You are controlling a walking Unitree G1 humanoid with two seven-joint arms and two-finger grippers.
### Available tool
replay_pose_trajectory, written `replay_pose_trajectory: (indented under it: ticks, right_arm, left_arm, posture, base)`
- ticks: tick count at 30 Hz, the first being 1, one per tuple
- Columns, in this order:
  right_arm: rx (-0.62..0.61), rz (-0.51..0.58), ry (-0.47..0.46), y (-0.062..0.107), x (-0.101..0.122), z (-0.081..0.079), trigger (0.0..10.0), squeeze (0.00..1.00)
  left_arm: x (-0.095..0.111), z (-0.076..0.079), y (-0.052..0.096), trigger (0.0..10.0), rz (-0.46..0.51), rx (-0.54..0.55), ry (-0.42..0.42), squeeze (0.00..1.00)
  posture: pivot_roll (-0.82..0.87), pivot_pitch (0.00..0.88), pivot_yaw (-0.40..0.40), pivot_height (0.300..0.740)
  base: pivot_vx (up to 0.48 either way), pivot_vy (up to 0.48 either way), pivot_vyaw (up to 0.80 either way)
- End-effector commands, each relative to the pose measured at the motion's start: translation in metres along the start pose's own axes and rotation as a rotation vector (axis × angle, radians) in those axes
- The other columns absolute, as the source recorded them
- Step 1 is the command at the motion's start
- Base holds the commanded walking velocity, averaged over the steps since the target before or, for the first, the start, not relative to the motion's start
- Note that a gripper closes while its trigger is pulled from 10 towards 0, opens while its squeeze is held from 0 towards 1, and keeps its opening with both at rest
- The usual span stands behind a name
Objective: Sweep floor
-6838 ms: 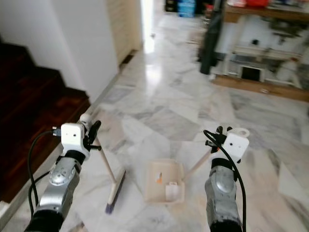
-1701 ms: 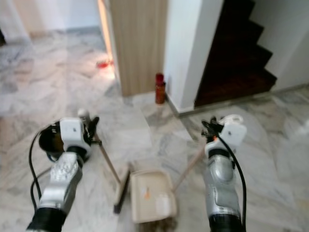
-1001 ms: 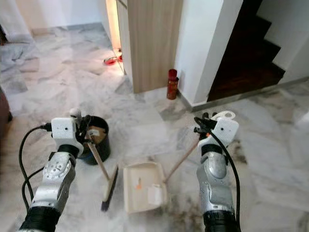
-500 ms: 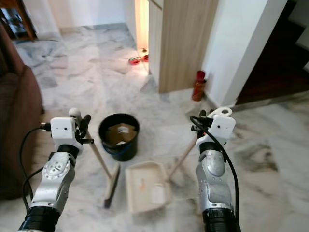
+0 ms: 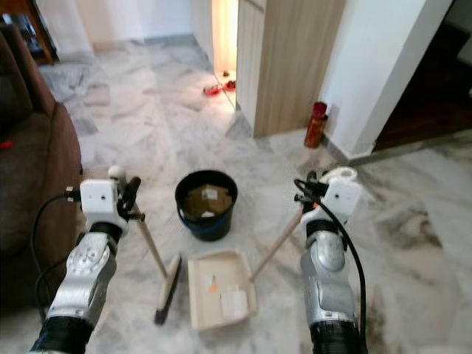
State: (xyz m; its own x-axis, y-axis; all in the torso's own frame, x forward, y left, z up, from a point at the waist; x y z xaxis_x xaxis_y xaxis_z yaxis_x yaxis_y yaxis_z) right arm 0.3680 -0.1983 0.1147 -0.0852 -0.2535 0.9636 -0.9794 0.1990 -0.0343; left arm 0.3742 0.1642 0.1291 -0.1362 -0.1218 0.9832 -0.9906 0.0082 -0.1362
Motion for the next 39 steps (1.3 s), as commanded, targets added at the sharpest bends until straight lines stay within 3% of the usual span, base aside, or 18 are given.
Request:
replay_pose_trajectory:
  ticks: [1, 7, 17, 22, 28, 34, 39]
  right_arm:
    - [0.019, 0.076, 0.006, -0.006, 0.023, -0.008, 10.0, 0.00]
    - [0.016, 0.102, 0.008, -0.008, 0.034, -0.005, 10.0, 0.00]
    - [-0.013, 0.205, -0.015, -0.013, 0.071, 0.003, 10.0, 0.00]
    - [-0.009, 0.279, -0.046, -0.015, 0.099, -0.002, 10.0, 0.00]
    - [-0.077, 0.371, -0.111, -0.016, 0.131, 0.007, 10.0, 0.00]
    - [-0.070, 0.469, -0.155, -0.012, 0.159, 0.002, 10.0, 0.00]
    - [-0.046, 0.468, -0.145, -0.014, 0.161, -0.005, 10.0, 0.00]
  left_arm:
    - [0.015, 0.000, -0.004, 10.0, 0.052, -0.004, 0.009, 0.00]
    - [0.015, -0.001, -0.004, 10.0, 0.052, 0.001, 0.006, 0.00]
    - [0.015, -0.002, -0.005, 10.0, 0.053, 0.007, 0.001, 0.00]
    - [0.015, -0.002, -0.005, 10.0, 0.054, 0.009, 0.001, 0.00]
    - [0.017, -0.003, -0.006, 10.0, 0.062, 0.014, -0.005, 0.00]
    - [0.019, -0.003, -0.006, 10.0, 0.072, 0.014, 0.001, 0.00]
    - [0.018, -0.003, -0.006, 10.0, 0.065, 0.011, -0.006, 0.00]
  posture:
    - [-0.02, 0.000, -0.012, 0.740]
    - [-0.02, 0.000, -0.014, 0.740]
    - [-0.02, 0.000, -0.016, 0.740]
    - [-0.02, 0.000, -0.017, 0.740]
    - [-0.02, 0.000, -0.019, 0.740]
    - [-0.02, 0.000, -0.018, 0.740]
    - [-0.02, 0.000, -0.019, 0.740]
  base:
    - [0.000, 0.000, 0.00]
    - [0.000, 0.000, 0.00]
    - [0.000, 0.000, 0.00]
    - [0.000, 0.000, 0.00]
    - [0.000, 0.000, 0.00]
    - [0.000, 0.000, 0.00]
    - [0.000, 0.000, 0.00]
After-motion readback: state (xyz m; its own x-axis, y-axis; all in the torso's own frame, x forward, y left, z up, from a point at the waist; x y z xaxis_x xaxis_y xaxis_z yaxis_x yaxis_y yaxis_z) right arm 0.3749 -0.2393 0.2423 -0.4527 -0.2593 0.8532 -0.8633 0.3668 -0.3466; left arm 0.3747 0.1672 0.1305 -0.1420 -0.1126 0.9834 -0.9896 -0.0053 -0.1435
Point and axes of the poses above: a point about 5 cm out from each wrist's last joint towards the gripper, its own y axis pointing back from the gripper into the wrist, its own x axis along the axis of the wrist's last joint, z = x × y, the point moved 6 cm from there along -y, pointing out of the wrist towards the gripper, and after that the axes turned 4 degrees about -y, right-handed, at the moved point
